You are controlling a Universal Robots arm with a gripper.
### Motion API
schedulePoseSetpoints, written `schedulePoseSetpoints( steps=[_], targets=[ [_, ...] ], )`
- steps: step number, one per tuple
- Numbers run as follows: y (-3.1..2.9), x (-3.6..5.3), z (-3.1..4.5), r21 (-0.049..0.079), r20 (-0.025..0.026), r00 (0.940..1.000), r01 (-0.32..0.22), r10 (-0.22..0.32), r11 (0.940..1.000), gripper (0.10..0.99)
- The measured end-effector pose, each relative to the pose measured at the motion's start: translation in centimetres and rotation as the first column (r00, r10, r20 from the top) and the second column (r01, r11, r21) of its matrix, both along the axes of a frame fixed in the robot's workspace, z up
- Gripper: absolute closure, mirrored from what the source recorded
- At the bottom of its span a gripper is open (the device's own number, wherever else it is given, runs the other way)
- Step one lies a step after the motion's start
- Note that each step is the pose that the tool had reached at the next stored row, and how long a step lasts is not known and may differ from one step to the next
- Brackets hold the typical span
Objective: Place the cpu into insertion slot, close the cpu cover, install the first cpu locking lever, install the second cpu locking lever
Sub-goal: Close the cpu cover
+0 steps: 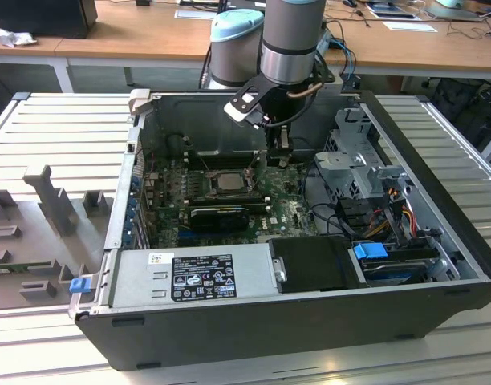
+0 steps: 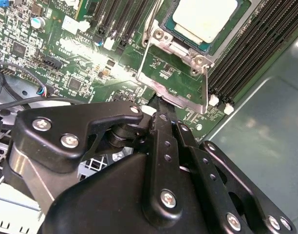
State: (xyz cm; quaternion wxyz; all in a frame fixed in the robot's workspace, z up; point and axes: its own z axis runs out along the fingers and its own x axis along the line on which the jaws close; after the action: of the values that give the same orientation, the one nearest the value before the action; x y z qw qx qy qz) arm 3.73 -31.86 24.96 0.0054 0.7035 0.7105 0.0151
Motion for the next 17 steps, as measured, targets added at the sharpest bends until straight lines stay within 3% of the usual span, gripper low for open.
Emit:
schedulePoseSetpoints(
  steps=[17],
  targets=[
    [0.0, -1.18, 0.0, 0.0, 0.0, 1.0, 0.0, 0.0, 1.0, 0.98]
  ],
)
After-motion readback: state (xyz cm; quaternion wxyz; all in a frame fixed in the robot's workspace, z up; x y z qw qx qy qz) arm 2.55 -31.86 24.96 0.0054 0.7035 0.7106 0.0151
